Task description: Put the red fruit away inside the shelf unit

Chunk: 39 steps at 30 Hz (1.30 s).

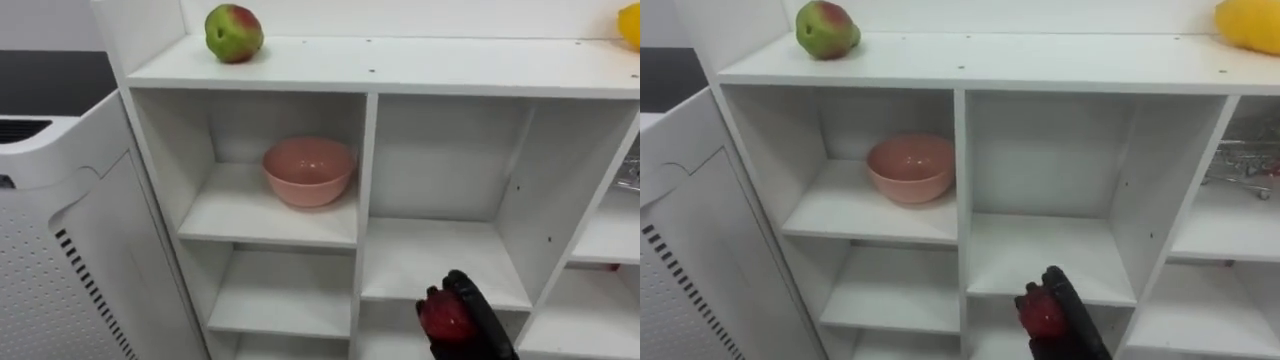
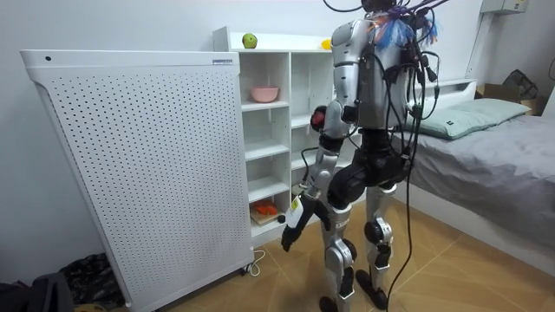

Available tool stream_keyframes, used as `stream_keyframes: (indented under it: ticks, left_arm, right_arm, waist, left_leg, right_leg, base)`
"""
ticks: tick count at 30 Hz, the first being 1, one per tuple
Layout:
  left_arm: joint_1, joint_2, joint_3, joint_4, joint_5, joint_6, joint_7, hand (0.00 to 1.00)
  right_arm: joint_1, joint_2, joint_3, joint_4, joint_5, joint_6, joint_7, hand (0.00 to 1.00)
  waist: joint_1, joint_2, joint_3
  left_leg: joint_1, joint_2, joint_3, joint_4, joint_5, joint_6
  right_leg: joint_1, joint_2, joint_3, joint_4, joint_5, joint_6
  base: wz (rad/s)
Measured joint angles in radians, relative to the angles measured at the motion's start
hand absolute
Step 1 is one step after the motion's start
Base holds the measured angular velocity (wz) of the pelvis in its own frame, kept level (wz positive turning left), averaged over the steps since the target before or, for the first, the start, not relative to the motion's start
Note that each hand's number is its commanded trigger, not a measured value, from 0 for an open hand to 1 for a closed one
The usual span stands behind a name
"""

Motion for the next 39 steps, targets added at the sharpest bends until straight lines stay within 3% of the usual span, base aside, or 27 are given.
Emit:
stream_keyframes:
  ticks: [2, 6, 8, 11, 18, 20, 26, 30, 32, 39]
  left_arm:
    - [-0.015, -0.001, -0.026, 0.0, -0.033, 0.001, -0.004, 0.0]
    - [-0.029, -0.002, -0.058, -0.002, -0.055, 0.001, -0.006, 0.0]
    - [-0.032, -0.005, -0.063, 0.001, -0.073, 0.0, -0.006, 0.0]
    - [-0.035, -0.003, -0.064, -0.006, -0.091, 0.0, -0.001, 0.0]
    - [-0.033, -0.002, -0.064, -0.012, -0.092, 0.0, 0.001, 0.0]
    - [-0.026, 0.003, -0.075, -0.032, -0.109, 0.001, 0.006, 0.0]
    - [-0.002, 0.014, -0.116, -0.137, -0.129, 0.003, 0.019, 0.0]
    - [-0.001, 0.019, -0.123, -0.18, -0.132, -0.009, 0.025, 0.0]
    - [-0.001, 0.036, -0.139, -0.192, -0.152, -0.012, 0.038, 0.0]
    - [0.009, 0.062, -0.143, -0.205, -0.154, -0.016, 0.061, 0.0]
  right_arm:
    - [-0.027, 0.01, -0.013, 0.071, 0.005, 0.003, 0.002, 1.0]
    - [-0.031, 0.011, -0.014, 0.093, 0.017, 0.004, 0.002, 1.0]
    - [-0.032, 0.011, -0.034, 0.12, 0.033, 0.011, 0.002, 1.0]
    - [-0.045, 0.011, -0.077, 0.128, 0.048, 0.024, -0.012, 1.0]
    - [-0.138, -0.016, -0.156, 0.159, 0.052, 0.025, -0.042, 1.0]
    - [-0.16, -0.055, -0.156, 0.189, 0.053, 0.024, -0.058, 1.0]
    - [-0.237, -0.099, -0.158, 0.19, 0.078, 0.019, -0.094, 1.0]
    - [-0.312, -0.139, -0.158, 0.195, 0.083, 0.014, -0.102, 1.0]
    - [-0.355, -0.167, -0.159, 0.202, 0.087, 0.011, -0.105, 1.0]
    - [-0.441, -0.211, -0.191, 0.203, 0.085, -0.008, -0.168, 1.0]
  waist:
    - [0.006, 0.006, 0.0069]
    - [0.012, 0.012, 0.0113]
    - [0.013, 0.019, 0.0191]
    - [0.01, 0.008, 0.0255]
    - [0.02, 0.011, 0.0243]
    - [0.042, 0.011, 0.024]
    - [0.069, 0.01, 0.022]
    - [0.088, 0.007, 0.0205]
    - [0.088, 0.007, 0.0202]
    - [0.1, 0.007, 0.0196]
  left_leg:
    - [-0.065, -0.014, 0.0, 0.021, 0.01, 0.007]
    - [-0.157, -0.025, 0.012, 0.045, 0.026, 0.016]
    - [-0.204, -0.033, 0.013, 0.075, 0.028, 0.019]
    - [-0.292, -0.046, 0.022, 0.113, 0.027, 0.024]
    - [-0.516, -0.053, 0.019, 0.28, 0.013, 0.023]
    - [-0.566, -0.052, 0.017, 0.34, -0.005, 0.02]
    - [-0.712, -0.047, 0.021, 0.48, -0.04, 0.009]
    - [-0.793, -0.041, 0.02, 0.537, -0.047, 0.002]
    - [-0.834, -0.04, 0.018, 0.567, -0.047, 0.003]
    - [-0.903, -0.034, 0.025, 0.615, -0.052, 0.01]
  right_leg:
    - [-0.075, -0.013, 0.003, 0.042, 0.0, 0.0]
    - [-0.195, -0.035, 0.028, 0.112, -0.001, -0.001]
    - [-0.242, -0.049, 0.03, 0.148, -0.004, -0.001]
    - [-0.347, -0.069, 0.046, 0.223, -0.018, -0.007]
    - [-0.554, -0.089, 0.056, 0.363, -0.046, -0.021]
    - [-0.598, -0.104, 0.048, 0.428, -0.074, -0.028]
    - [-0.735, -0.139, 0.033, 0.576, -0.123, -0.052]
    - [-0.81, -0.145, 0.028, 0.625, -0.129, -0.059]
    - [-0.844, -0.152, 0.023, 0.653, -0.131, -0.064]
    - [-0.908, -0.161, 0.021, 0.689, -0.134, -0.068]
  base:
    - [0.0]
    - [-0.05]
    - [0.02]
    - [0.03]
    - [0.1]
    - [0.23]
    - [0.17]
    - [0.02]
    - [0.1]
    - [0.01]
